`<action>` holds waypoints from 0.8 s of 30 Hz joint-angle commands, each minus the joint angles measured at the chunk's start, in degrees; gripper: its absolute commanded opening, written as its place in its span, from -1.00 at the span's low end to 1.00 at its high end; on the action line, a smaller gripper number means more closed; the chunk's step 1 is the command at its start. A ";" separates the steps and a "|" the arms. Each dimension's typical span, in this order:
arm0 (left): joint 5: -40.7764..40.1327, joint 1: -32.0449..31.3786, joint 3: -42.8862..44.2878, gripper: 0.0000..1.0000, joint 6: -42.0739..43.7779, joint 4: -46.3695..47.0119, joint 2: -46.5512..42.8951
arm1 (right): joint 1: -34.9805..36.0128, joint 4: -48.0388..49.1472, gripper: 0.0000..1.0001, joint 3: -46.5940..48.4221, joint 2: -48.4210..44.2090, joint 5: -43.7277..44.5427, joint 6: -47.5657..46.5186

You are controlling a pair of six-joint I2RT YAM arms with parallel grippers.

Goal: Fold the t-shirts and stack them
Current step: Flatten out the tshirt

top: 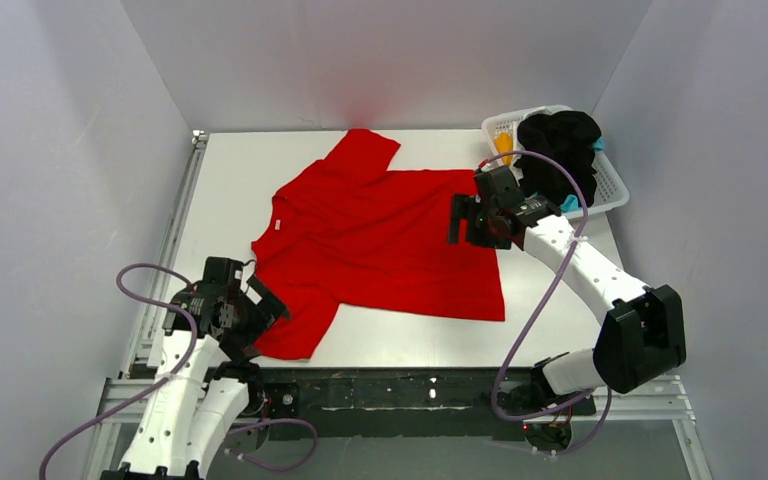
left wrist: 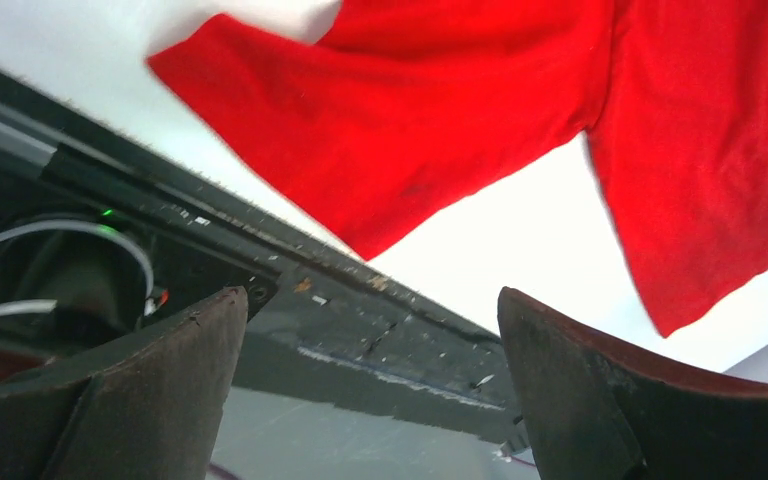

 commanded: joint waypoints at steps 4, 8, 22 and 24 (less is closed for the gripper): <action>1.85 -4.60 -11.50 0.97 -4.05 1.26 5.41 | 0.90 4.71 0.82 -3.60 -4.14 -1.54 4.54; 0.15 -9.49 -11.66 0.97 -4.25 6.90 11.54 | 0.99 2.94 0.81 -4.22 -3.74 0.75 4.71; -0.91 -12.07 -14.00 0.48 -2.46 18.83 22.88 | 0.99 1.24 0.77 -8.28 -5.18 3.41 6.44; -0.05 -12.45 -12.83 0.34 -2.43 19.33 24.69 | 0.97 1.24 0.77 -8.33 -5.35 3.47 6.42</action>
